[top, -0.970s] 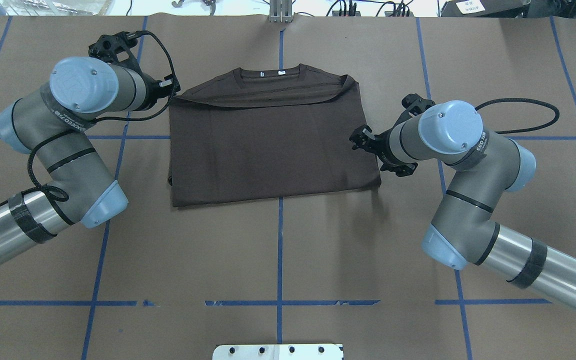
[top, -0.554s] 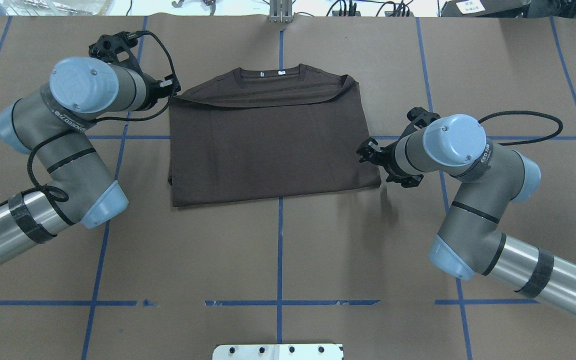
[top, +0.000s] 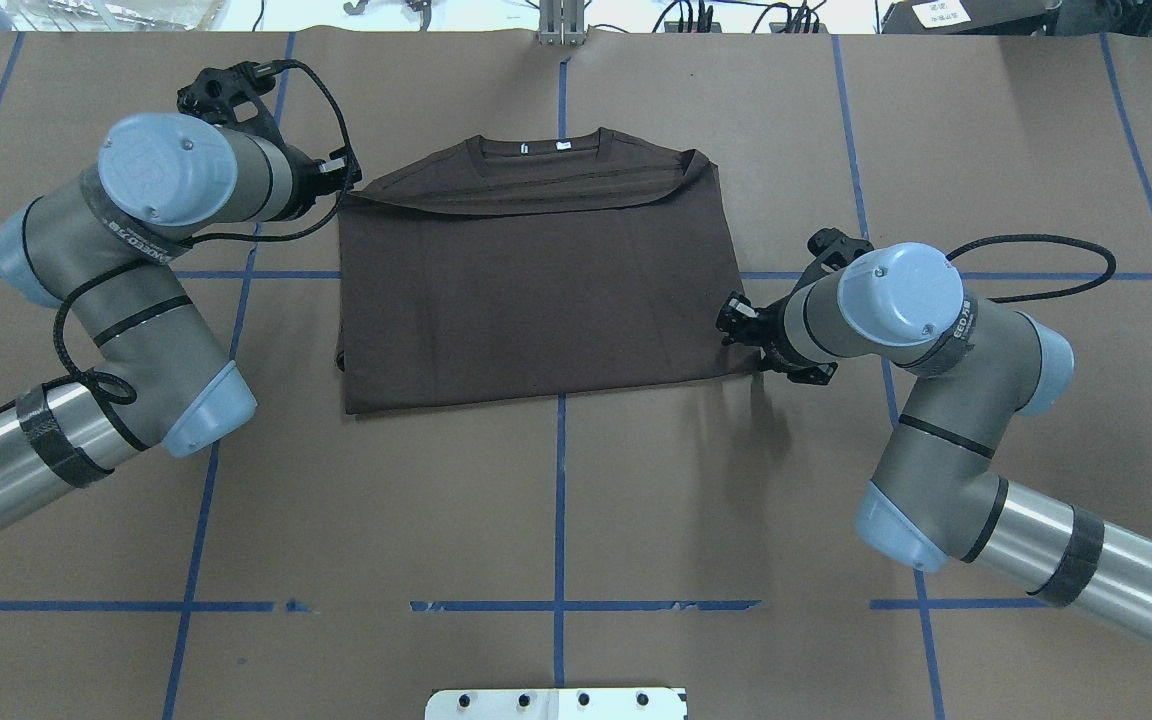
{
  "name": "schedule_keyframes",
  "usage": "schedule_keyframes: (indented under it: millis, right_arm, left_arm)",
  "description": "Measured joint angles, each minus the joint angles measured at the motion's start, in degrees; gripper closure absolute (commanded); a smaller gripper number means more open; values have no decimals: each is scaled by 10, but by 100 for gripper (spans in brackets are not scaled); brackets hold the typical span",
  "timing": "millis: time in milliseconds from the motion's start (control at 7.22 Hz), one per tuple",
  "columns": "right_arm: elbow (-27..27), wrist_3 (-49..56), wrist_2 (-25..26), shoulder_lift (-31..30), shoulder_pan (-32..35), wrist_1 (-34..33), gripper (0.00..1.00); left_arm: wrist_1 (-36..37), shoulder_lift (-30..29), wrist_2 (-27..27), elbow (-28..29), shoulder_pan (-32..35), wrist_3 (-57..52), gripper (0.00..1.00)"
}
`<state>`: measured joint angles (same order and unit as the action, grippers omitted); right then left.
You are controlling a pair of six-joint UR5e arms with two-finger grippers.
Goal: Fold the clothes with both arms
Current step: 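Grasp the folded shirt's side edge with the right gripper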
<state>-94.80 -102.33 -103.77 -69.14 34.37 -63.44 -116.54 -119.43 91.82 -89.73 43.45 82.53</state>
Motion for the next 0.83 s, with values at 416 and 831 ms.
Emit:
schedule_keyframes:
  millis: [416, 831]
  right_arm:
    - [-1, 0, -2, -1, 0, 1, 100]
    - [-79, 0, -31, -56, -6, 0, 100]
  left_arm:
    - [1, 1, -1, 0, 1, -1, 47]
    - [2, 1, -2, 1, 1, -1, 47]
